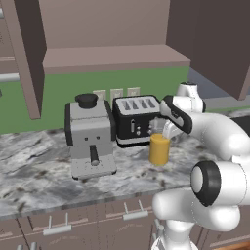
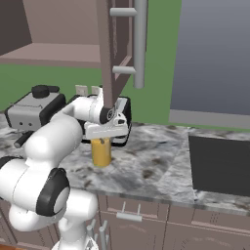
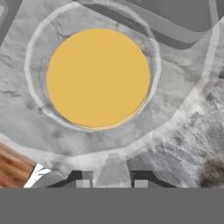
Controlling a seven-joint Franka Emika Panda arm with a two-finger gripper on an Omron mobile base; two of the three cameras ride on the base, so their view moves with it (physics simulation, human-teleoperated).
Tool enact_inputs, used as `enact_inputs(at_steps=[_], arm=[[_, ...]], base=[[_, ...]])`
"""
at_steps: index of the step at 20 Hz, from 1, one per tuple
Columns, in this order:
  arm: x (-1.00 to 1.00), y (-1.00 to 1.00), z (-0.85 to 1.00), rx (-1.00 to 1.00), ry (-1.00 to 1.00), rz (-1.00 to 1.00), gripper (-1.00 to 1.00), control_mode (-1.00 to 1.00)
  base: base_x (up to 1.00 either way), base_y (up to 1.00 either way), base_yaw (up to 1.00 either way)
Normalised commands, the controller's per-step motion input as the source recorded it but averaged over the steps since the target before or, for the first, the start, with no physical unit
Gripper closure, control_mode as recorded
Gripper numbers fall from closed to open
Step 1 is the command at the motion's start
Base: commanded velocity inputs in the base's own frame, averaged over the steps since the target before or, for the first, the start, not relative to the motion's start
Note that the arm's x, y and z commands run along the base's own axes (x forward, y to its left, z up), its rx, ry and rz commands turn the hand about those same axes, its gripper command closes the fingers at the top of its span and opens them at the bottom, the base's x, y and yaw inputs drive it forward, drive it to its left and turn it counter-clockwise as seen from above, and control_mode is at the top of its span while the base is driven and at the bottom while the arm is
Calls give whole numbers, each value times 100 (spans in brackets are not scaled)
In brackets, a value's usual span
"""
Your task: There is a tray on the dining counter. Grab the cup, mug, and pitcher and place them on the tray. The pitcher may be placed next to the tray if it cannot fit the tray.
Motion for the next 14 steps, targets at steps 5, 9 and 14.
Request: enact_inputs(at_steps=[5,9,14], arm=[[-35,3,23,0,0,-2,100,-100],[-52,13,12,0,0,-3,100,-100],[-9,37,6,0,0,-10,100,-100]], base=[[0,0,0],[0,0,0],[0,0,0]])
